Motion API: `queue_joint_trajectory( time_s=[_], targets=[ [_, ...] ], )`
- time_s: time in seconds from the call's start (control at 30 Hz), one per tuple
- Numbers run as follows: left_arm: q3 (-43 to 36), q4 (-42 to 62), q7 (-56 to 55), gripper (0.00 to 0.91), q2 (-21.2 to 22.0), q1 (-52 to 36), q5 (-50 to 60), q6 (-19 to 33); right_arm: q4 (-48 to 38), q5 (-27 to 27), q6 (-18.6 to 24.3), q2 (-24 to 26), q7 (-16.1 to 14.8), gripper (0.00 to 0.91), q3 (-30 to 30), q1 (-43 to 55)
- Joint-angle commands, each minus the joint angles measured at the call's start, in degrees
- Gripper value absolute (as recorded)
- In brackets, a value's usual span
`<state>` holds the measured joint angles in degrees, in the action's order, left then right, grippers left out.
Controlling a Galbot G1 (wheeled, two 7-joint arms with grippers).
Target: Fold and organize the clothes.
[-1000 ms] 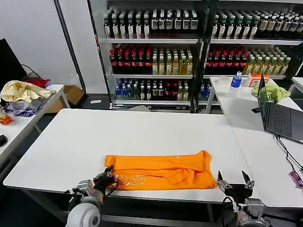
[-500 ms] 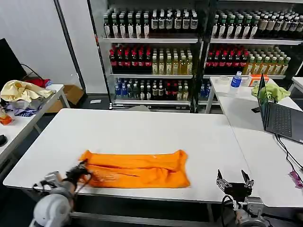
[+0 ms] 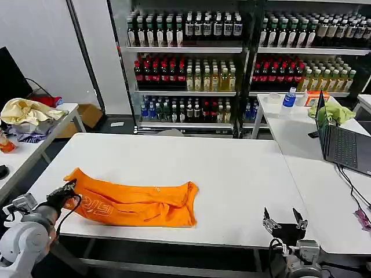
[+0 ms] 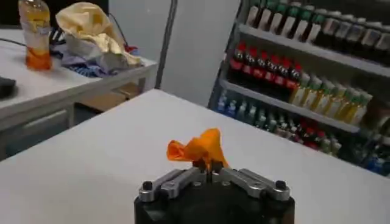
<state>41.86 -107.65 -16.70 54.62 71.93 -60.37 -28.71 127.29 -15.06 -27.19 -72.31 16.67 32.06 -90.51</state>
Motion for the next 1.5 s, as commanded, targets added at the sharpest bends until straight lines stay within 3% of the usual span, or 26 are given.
queue_joint_trajectory(
  time_s=[0.03, 0.47, 1.13, 1.17, 1.2, 1.23, 1.5],
  targets=[
    [-5.73, -7.93, -3.13, 0.010, 3.30, -0.96, -11.64, -3.00, -1.56, 0.22, -0.03, -0.41, 0.09, 0.907, -0.71, 0.57],
    [-17.69, -8.84, -9.69, 0.010, 13.72, -5.13, -9.85, -2.80, -4.29, 0.72, -0.17, -0.91, 0.19, 0.907, -2.22, 2.32],
    [-31.03, -5.69, -11.39, 0.020, 19.56, -7.19, -0.74, -1.45, -6.03, 0.41, -0.27, -1.42, 0.20, 0.907, -2.47, 4.41],
    [-31.13, -5.56, -11.34, 0.060, 19.59, -7.25, -0.49, -1.55, -6.03, 0.41, -0.28, -1.48, 0.21, 0.907, -2.42, 4.44],
    [-31.40, -5.21, -11.10, 0.796, 19.62, -7.31, -0.04, -1.87, -6.06, 0.42, -0.31, -1.52, 0.23, 0.907, -2.37, 4.47],
    [-31.41, -5.10, -10.92, 0.907, 19.60, -7.33, -0.04, -2.24, -6.08, 0.40, -0.30, -1.55, 0.24, 0.907, -2.31, 4.49],
    [-30.85, -6.41, -8.87, 0.907, 20.04, -7.81, -2.26, -1.47, -6.17, 0.52, -0.31, -1.89, 0.31, 0.907, -2.28, 4.47]
  ],
)
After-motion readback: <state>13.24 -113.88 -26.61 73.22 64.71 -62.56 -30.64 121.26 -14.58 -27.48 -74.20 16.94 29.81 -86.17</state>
